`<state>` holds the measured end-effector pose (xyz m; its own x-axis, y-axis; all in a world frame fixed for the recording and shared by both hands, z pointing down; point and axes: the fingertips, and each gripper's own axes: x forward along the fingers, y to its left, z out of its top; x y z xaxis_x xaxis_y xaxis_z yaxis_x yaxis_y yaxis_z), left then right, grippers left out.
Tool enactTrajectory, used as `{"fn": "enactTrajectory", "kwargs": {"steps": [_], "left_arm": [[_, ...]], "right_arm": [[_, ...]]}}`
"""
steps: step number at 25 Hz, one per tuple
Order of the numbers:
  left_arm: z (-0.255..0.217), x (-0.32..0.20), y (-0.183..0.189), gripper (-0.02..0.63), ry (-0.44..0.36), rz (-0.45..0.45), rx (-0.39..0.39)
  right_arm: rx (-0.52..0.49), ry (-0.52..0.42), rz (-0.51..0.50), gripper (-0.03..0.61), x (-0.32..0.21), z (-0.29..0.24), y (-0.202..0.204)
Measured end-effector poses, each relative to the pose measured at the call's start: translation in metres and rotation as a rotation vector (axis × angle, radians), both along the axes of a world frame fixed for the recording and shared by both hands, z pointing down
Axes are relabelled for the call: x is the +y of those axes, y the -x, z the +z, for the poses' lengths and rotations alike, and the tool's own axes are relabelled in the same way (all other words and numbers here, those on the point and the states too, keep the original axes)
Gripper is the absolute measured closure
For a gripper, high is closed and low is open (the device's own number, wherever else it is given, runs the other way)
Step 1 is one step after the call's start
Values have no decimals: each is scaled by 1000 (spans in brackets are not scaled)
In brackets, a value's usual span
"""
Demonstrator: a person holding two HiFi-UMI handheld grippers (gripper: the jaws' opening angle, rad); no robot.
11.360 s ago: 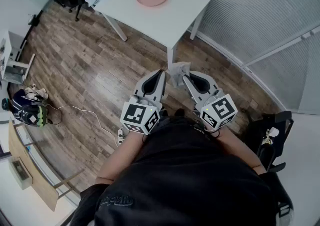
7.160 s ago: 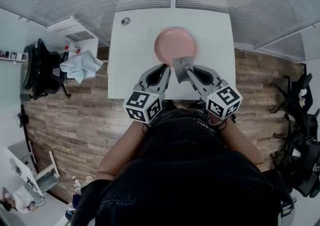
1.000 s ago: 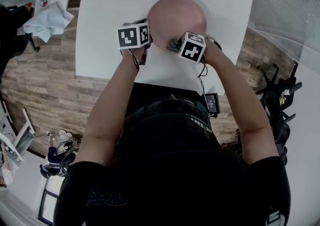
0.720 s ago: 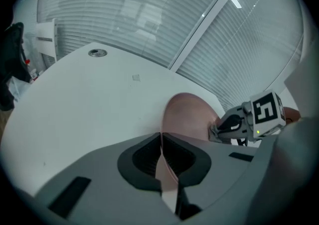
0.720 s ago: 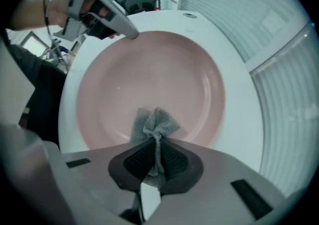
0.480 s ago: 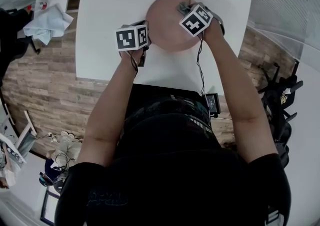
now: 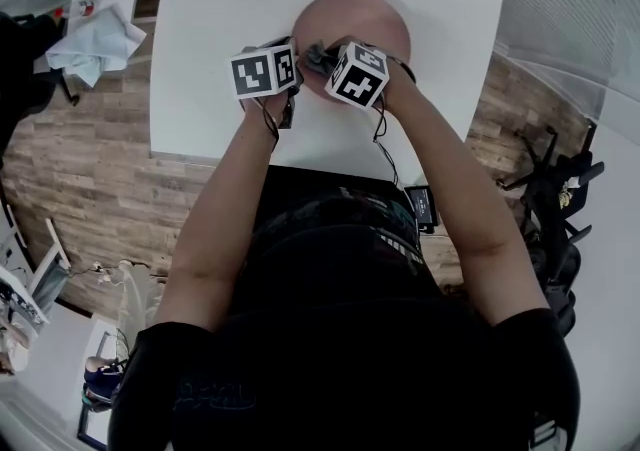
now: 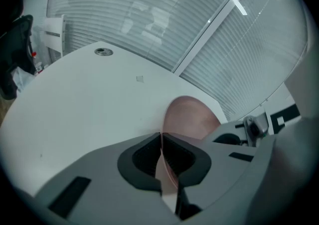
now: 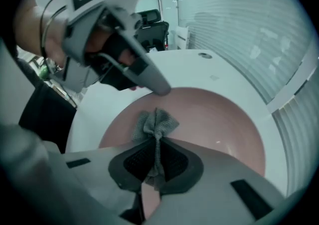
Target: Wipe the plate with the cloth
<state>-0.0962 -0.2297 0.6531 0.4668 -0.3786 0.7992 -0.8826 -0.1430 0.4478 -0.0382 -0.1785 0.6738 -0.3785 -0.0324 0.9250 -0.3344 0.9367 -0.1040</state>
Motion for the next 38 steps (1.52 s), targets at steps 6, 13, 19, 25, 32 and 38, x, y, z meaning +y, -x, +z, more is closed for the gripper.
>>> {"fn": "enactTrajectory", "kwargs": {"steps": [6,13,19,25,32,38], "left_arm": [[1,0,1,585,-5,26,-6],[1,1,-2,584,-25,144,-52],[-2,3,-6,581,-33,181,-71],[-2,2,-7,582,-13,150,-41],[3,2,-5,588,4,118,-23],[6,10,-2,588,5,100,-31]], "right_arm": [[118,187,-100,543,64,5,-56],[393,48,30,541,-5,13,-139],[331,-247,224,543,-95,7,-121],[112,-300,163,543,-110,2,-38],[-66,-112,-76,543,-20,0,40],[-20,70,-253,543,71,2,22]]}}
